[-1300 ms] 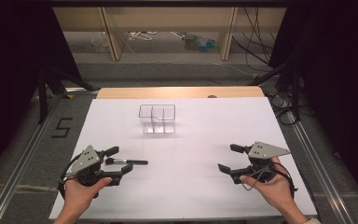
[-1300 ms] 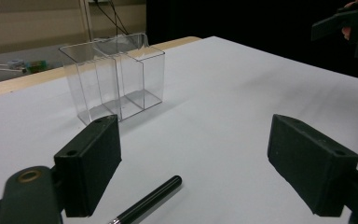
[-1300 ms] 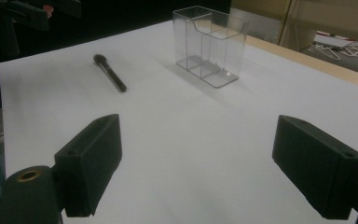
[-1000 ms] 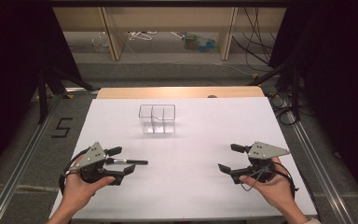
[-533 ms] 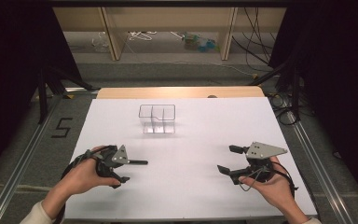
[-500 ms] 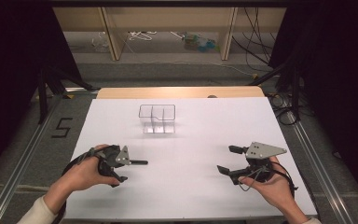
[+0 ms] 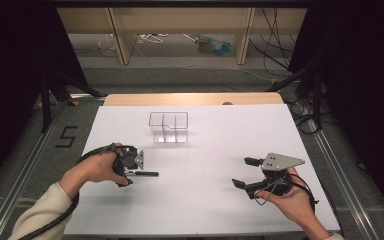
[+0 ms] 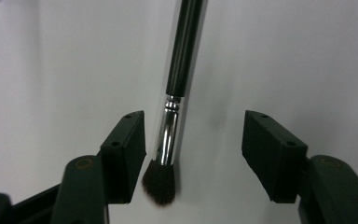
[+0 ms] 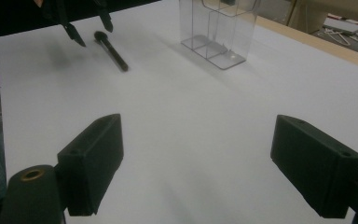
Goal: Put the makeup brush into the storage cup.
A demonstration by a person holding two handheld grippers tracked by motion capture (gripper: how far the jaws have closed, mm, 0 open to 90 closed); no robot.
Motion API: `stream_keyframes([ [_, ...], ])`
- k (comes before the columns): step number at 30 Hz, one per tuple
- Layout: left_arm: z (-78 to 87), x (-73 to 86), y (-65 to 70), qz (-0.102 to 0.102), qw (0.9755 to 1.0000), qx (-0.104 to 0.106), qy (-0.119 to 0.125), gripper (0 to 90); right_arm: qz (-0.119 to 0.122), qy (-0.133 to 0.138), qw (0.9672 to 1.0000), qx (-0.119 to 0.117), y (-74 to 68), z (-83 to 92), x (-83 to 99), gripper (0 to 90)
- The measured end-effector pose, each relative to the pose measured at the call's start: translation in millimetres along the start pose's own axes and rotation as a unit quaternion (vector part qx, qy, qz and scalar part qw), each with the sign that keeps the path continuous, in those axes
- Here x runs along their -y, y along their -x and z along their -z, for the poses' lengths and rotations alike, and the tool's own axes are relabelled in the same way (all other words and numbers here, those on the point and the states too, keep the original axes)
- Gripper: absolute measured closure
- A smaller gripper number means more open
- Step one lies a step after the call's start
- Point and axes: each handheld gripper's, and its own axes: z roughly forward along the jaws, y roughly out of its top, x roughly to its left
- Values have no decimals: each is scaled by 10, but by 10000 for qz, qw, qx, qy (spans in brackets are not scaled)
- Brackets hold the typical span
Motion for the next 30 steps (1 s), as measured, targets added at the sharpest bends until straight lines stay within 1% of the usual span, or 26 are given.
stream_keyframes([
  [1, -8, -9, -27, -61, 10000, 22, -61, 418, 3, 1, 10000, 1, 0, -1, 0, 177],
  [3, -36, -12, -58, -101, 9999, 85, -96, 435, 5, 1, 10000, 3, 0, -1, 0, 178],
  [4, -56, -15, -86, -86, 9998, 144, -71, 459, 7, 0, 10000, 7, 1, -1, 0, 178],
  [6, -64, -18, -98, -75, 9998, 167, -53, 466, 5, 2, 10000, 6, 0, 0, 0, 178],
  [8, -83, -23, -118, -119, 9997, 218, -61, 485, 4, -6, 10000, 6, -1, -1, 0, 178],
  [9, -95, -27, -133, -179, 9996, 213, -70, 494, 7, -8, 10000, 4, -2, -4, 2, 178],
  [10, -124, -25, -142, -151, 9995, 244, -98, 498, 13, -9, 10000, -13, -1, -6, 3, 178],
  [15, -166, -7, -178, -106, 9994, 310, -137, 509, 21, -22, 10000, -3, -2, -4, 2, 179],
  [16, -169, -5, -194, -144, 9992, 340, -174, 514, 20, -26, 10000, -5, -2, -4, 2, 179],
  [18, -189, 4, -205, -131, 9990, 406, -119, 532, 9, -34, 10000, -16, -5, -7, 3, 179],
  [20, -203, 10, -213, -126, 9985, 521, -128, 549, 11, -40, 10000, -21, -7, -10, 3, 179],
  [22, -219, 14, -223, -150, 9982, 551, -156, 564, 24, -48, 10000, -21, -7, -12, 4, 179],
  [23, -218, 12, -235, -197, 9979, 572, -212, 570, 28, -50, 10000, -25, -9, -11, 4, 179],
  [24, -226, 11, -242, -178, 9977, 628, -208, 576, 29, -48, 10000, -20, -8, -11, 4, 179],
  [28, -235, 1, -252, -189, 9971, 712, -205, 610, 39, -58, 10000, -20, -4, -12, 6, 179],
  [29, -242, -11, -261, -246, 9966, 744, -242, 619, 44, -49, 10000, -6, -5, -14, 7, 180],
  [30, -249, -17, -259, -240, 9964, 775, -250, 627, 43, -52, 10000, -9, -6, -14, 7, 179],
])
